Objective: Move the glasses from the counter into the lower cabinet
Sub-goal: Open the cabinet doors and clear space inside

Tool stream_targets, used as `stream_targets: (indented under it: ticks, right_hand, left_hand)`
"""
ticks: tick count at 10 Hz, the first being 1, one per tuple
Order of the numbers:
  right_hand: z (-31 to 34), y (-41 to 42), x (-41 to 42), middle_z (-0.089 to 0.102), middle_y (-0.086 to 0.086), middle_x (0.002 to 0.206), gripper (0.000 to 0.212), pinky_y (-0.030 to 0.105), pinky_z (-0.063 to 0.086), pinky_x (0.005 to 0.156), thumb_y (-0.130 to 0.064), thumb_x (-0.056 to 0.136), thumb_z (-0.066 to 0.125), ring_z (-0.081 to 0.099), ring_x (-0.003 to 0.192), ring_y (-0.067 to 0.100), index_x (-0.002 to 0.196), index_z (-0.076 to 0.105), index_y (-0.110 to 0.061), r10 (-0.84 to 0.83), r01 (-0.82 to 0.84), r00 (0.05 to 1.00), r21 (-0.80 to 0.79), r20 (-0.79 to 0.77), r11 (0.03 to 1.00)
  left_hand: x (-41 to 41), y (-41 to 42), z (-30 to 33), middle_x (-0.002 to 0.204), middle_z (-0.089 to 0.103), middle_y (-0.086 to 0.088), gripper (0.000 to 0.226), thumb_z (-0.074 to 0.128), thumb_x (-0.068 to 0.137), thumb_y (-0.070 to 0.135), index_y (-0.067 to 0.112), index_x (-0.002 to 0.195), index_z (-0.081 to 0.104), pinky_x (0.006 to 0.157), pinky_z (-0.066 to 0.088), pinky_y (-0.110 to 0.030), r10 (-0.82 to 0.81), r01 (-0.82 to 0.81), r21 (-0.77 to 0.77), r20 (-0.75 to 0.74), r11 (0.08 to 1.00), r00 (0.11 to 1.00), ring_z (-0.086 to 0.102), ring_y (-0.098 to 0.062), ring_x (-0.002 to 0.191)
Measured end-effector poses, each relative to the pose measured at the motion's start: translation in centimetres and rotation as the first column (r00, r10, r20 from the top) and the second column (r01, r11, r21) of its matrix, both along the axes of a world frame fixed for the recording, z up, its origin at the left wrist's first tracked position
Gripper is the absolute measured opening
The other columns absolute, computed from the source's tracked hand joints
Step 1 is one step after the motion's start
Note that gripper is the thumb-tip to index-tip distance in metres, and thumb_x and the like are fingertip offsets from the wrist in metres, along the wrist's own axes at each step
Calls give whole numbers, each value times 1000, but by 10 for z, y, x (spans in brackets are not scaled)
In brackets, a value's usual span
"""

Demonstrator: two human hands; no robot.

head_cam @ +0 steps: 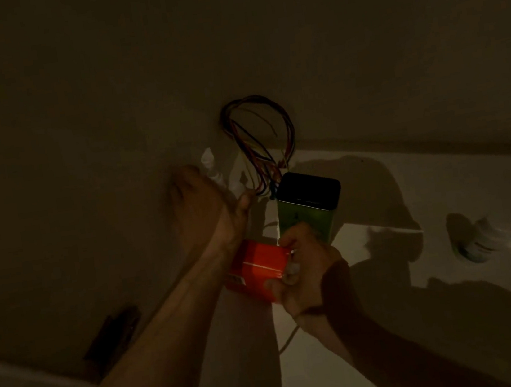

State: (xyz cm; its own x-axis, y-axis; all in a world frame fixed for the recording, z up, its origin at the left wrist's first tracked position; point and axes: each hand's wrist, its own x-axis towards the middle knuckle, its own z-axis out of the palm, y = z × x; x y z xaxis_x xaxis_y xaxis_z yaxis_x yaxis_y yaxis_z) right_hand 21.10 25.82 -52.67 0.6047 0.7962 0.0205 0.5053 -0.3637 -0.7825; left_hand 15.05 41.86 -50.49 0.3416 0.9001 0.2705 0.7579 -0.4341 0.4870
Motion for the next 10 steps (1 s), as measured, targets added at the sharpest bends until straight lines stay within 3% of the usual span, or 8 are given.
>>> stream_targets:
  ticks: [1,2,3,5,6,7,9,10]
  right_hand:
    - [-2,15,-10,52,-9,94,42,31,50,78,-13,76,80,53,87,11,106,52,-19,-18,21,998,36,-62,999]
    - [-5,32,-19,60,-3,86,30,30,50,67,-16,82,77,58,76,12,100,53,-13,-6,25,990,134,-140,991]
    - [-11,40,-24,63,0,103,37,32,52,81,-9,84,74,61,92,16,114,55,-15,27,-1,989,180,-145,984]
    - [-7,30,-11,61,-9,105,37,45,58,84,-8,84,72,64,102,20,116,57,-20,73,-13,966,235,-249,972]
    - [3,-10,23,63,-16,88,18,25,58,66,-39,86,64,66,82,5,101,61,-30,-121,106,992,316,27,943]
    - [19,-60,72,62,-15,87,12,14,43,61,-33,89,67,58,72,3,97,58,-30,-311,151,856,375,413,915]
    - [31,-148,179,44,20,149,72,58,27,111,-53,83,70,38,138,43,143,50,-19,-271,393,607,14,747,919]
    - [24,-171,201,28,19,161,106,62,35,110,-63,70,75,26,145,44,158,28,-27,-184,385,793,-243,580,891]
  left_hand:
    - [-30,-22,5,136,55,-8,101,50,73,89,16,142,44,99,48,-51,-203,225,-150,151,963,967,55,-25,123]
    - [-66,-50,13,118,59,-3,56,52,90,68,24,125,51,71,49,-36,-168,154,219,47,963,985,59,-21,101]
    - [-92,-77,14,112,60,-3,46,50,92,60,22,118,57,73,48,-37,-183,182,241,-21,953,983,57,-24,98]
    - [-99,-111,-2,107,67,-4,50,47,84,56,22,116,64,79,40,-34,-210,211,44,-41,976,977,65,-32,94]
    - [-69,-111,5,113,59,8,44,53,85,59,34,122,53,82,50,-42,-254,261,-46,120,964,960,57,-19,104]
    - [-14,-109,9,137,52,0,72,63,81,68,30,139,44,94,50,-46,-320,317,41,111,947,941,50,-21,123]
    - [68,-100,1,165,7,-14,105,54,75,83,40,157,5,117,25,-54,-331,345,36,-201,938,922,8,-38,150]
    - [81,-99,-8,166,6,-13,91,58,84,69,39,156,13,119,19,-57,-314,344,60,-288,937,905,-2,-41,151]
